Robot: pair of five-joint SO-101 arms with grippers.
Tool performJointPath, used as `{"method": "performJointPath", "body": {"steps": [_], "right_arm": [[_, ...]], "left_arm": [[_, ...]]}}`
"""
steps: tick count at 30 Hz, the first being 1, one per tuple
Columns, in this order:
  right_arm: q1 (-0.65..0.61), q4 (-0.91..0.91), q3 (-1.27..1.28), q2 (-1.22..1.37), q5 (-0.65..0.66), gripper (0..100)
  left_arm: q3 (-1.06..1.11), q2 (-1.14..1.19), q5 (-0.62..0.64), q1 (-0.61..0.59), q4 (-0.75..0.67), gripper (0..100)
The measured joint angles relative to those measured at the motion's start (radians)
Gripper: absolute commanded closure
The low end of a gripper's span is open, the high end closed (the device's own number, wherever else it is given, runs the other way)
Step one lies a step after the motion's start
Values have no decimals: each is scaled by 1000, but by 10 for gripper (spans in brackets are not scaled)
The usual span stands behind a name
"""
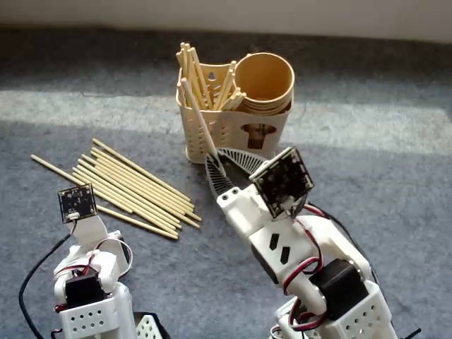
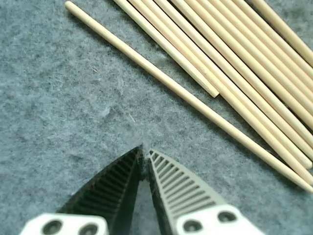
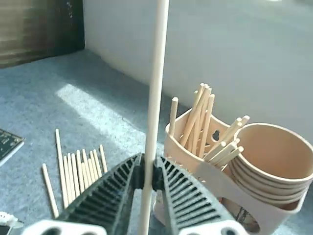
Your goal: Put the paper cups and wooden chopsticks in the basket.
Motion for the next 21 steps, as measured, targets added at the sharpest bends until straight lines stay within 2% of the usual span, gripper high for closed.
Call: {"method": "performJointPath", "body": {"steps": [10, 21], "right_arm": [[28, -153, -34, 0, 0, 993], [28, -399, -34, 0, 0, 993]], "left_arm": [[0, 0, 0, 0, 0, 993], [0, -2, 0, 0, 0, 993]]}}
